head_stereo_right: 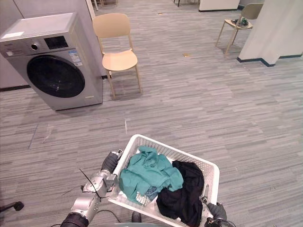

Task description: Pick up the laundry basket with both hands and put the clothes into the washing machine.

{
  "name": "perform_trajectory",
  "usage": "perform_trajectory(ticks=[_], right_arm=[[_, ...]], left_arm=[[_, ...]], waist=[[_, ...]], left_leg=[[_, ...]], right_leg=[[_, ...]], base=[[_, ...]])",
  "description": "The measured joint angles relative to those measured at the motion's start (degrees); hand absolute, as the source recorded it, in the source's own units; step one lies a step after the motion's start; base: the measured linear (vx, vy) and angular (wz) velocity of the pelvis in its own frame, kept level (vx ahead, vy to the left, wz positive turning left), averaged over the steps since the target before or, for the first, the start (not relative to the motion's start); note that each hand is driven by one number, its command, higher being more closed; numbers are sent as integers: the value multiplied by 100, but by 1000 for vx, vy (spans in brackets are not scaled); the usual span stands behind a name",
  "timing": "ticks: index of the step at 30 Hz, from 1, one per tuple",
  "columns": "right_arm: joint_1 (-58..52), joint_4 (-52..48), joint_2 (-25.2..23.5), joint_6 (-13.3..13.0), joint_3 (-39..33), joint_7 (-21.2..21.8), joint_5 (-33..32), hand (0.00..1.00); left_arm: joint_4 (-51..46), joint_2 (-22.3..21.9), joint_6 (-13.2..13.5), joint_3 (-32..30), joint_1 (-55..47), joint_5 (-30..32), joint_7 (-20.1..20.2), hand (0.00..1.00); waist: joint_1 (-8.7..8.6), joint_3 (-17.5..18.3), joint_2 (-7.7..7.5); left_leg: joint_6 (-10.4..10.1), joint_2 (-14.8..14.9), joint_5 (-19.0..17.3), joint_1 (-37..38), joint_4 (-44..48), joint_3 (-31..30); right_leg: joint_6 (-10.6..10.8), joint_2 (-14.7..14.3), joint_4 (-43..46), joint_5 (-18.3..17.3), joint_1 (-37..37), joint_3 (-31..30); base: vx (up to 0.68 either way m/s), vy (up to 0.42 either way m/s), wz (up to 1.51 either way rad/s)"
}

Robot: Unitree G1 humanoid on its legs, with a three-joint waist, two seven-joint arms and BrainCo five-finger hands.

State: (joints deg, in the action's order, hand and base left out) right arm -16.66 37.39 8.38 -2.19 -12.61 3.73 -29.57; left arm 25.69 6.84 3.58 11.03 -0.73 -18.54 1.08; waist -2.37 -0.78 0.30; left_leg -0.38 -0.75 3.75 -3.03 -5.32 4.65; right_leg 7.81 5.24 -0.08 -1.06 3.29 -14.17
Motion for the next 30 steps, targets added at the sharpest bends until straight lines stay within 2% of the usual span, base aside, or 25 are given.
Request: perform_trajectory(ticks=[4,6,7,9,10,11,12,13,14,15,16,18,19,20,21,23,24,25,26,27,29,30], right_arm=[[219,469,-22,-49,6,-74,-546,100],[220,468,-67,-58,7,-135,-594,100],[225,468,-81,-63,-29,-227,-628,100],[248,483,-82,-62,-80,-262,-629,100],[337,482,-56,-61,-64,-262,-624,100],[398,481,-37,-61,-53,-261,-621,100],[577,478,-12,-61,-1,-261,-562,100],[680,471,-18,-61,75,-261,-528,100],[778,433,-17,-58,175,-260,-480,100],[797,360,-26,-60,178,-259,-448,100],[826,351,-26,-60,170,-259,-448,100],[909,265,-11,-62,108,-259,-401,100],[880,171,-4,-62,66,-259,-391,100],[836,-7,6,-63,-89,-259,-352,100],[814,-176,23,-60,-268,-256,-325,100],[754,-335,29,-58,-397,-245,-310,100],[709,-477,37,-53,-495,-239,-310,100],[707,-507,63,-42,-505,-239,-310,100],[709,-567,142,2,-516,-239,-310,100],[680,-673,233,35,-562,-242,-312,100],[687,-781,347,28,-594,-242,-342,100],[733,-834,403,28,-711,-242,-354,100]], left_arm=[[183,-15,101,62,53,-233,-18,100],[182,-32,106,65,128,-323,-22,100],[177,-81,108,67,173,-340,-30,100],[125,-122,111,88,186,-341,-46,100],[102,-120,118,99,191,-343,-63,100],[89,-117,125,100,189,-343,-83,100],[78,-120,137,28,190,-344,-136,100],[72,-84,139,-18,205,-343,-155,100],[66,-51,148,-98,260,-344,-222,100],[-11,-13,175,-94,289,-344,-229,100],[-66,12,183,-81,306,-344,-228,100],[-91,41,197,-59,330,-343,-229,100],[-92,42,196,-31,350,-342,-229,100],[-80,16,190,47,394,-342,-227,100],[-74,-20,183,110,446,-342,-226,100],[-28,-50,183,143,531,-342,-218,100],[40,-102,183,181,634,-343,-189,100],[84,-131,184,187,667,-343,-181,100],[184,-166,167,185,725,-344,-142,100],[198,-188,109,130,744,-342,-118,100],[194,-336,106,74,770,-342,-100,100],[195,-398,97,87,832,-341,-93,100]], waist=[[27,-86,-95],[39,-119,-124],[99,-194,-202],[230,-268,-324],[334,-290,-363],[369,-291,-363],[418,-291,-346],[412,-301,-272],[357,-392,-134],[321,-427,-76],[316,-457,-80],[296,-437,-200],[292,-436,-234],[194,-439,-272],[136,-445,-246],[115,-441,-213],[57,-435,-192],[33,-428,-181],[9,-404,-140],[-13,-407,-146],[17,-434,-190],[33,-436,-195]], left_leg=[[-47,-12,37,-15,-49,-100],[-20,-69,63,-29,-56,-304],[45,-211,-27,28,-57,-330],[149,-348,-100,219,-56,-210],[198,-414,-136,287,-57,-158],[243,-433,-167,291,-58,-153],[319,-421,-201,295,-57,-158],[357,-373,-190,313,-49,-191],[399,-212,-199,392,-19,-315],[468,-57,-248,386,-51,-329],[483,-5,-259,388,-52,-316],[432,-18,-347,387,-33,-307],[393,-73,-382,396,-19,-309],[382,-176,-467,425,-17,-324],[292,-213,-640,479,-17,-291],[176,-186,-823,541,25,-168],[110,-82,-1244,337,694,-12],[26,-8,-1457,226,1094,64],[0,171,-1511,-38,1970,320],[-115,255,-1656,-334,2834,576],[-71,238,-1909,-530,3057,694],[-49,172,-1919,-786,2919,613]], right_leg=[[14,10,49,-24,-8,119],[48,81,273,-229,7,446],[107,245,736,-561,21,738],[140,469,1249,-898,16,953],[128,580,1486,-971,12,1018],[125,584,1582,-970,38,1048],[46,568,2069,-897,281,1087],[-99,491,2506,-788,500,1090],[-228,251,2666,-825,695,1104],[-211,-22,2129,-842,712,1096],[-194,-129,1851,-801,739,1082],[-29,-361,704,-323,825,1033],[-85,-363,642,-235,894,961],[-162,-332,936,-193,1041,762],[-254,-342,1390,-241,1190,784],[-450,-401,1582,-368,1198,776],[-589,-411,1651,-454,1093,747],[-617,-413,1681,-434,1024,774],[-733,-451,1842,-502,907,875],[-847,-413,1768,-597,640,853],[-926,-313,1466,-655,239,832],[-981,-197,1176,-695,-88,875]], base=[[0,-47,14],[-12,-29,63],[-8,8,74],[53,6,79],[105,2,54],[94,8,23],[44,7,6],[48,17,20],[45,27,41],[45,24,49],[85,9,31],[157,-14,5],[209,-22,13],[243,-31,19],[253,-37,19],[269,-60,12],[343,-81,16],[436,-110,17],[400,-111,15],[405,-122,10],[374,-82,11],[340,-25,27]])
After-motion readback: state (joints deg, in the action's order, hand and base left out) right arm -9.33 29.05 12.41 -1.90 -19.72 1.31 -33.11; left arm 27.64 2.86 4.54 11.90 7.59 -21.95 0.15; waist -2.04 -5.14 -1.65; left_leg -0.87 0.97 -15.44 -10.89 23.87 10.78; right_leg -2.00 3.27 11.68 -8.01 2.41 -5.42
